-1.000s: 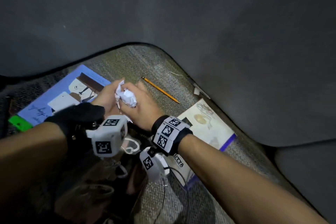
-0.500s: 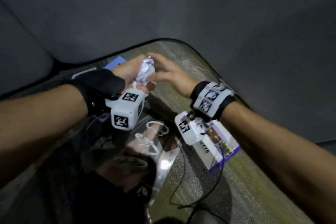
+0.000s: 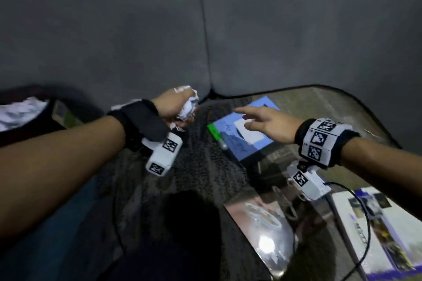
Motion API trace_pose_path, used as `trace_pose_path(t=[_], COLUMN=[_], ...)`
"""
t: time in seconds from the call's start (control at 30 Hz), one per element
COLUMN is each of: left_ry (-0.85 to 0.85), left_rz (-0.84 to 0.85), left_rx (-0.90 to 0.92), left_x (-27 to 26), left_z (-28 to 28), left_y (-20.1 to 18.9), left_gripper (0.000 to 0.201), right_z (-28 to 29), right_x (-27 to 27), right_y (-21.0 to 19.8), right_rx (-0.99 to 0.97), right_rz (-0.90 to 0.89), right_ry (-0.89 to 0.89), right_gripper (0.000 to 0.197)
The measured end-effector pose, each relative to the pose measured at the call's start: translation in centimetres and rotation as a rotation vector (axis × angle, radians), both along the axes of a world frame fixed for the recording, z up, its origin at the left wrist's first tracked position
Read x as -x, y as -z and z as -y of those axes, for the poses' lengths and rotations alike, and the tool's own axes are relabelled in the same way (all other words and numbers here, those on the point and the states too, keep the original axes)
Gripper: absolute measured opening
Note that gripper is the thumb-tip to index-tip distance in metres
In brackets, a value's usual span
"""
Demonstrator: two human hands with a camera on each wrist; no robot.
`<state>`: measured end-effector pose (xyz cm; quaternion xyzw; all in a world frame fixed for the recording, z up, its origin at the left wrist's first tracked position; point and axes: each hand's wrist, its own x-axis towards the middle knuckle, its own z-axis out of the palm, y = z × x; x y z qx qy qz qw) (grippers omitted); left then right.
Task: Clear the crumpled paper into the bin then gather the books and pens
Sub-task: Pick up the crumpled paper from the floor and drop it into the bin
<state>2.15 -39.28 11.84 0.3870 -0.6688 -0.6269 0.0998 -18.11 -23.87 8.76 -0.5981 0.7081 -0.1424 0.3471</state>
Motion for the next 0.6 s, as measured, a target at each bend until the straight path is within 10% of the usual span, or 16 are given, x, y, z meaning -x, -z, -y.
trace_pose_path(t=[0.37,0.6], left_ry=[-0.327,-0.317], left_rz=[0.460,0.981], left_rx=[0.869,0.768], left_x=[-17.4,-27.1], left_z=[8.0,15.1], left_y=[-6.4,-5.9], left_gripper=[0.034,0.042], right_z=[5.8,6.4], right_x=[-7.6,-6.8], right_y=[-2.7,-2.0], right_rx=[0.093,0.075], right_rz=[-0.185,-0.193], right_ry=[-0.313,-0.252], right_gripper=[0.047,0.036])
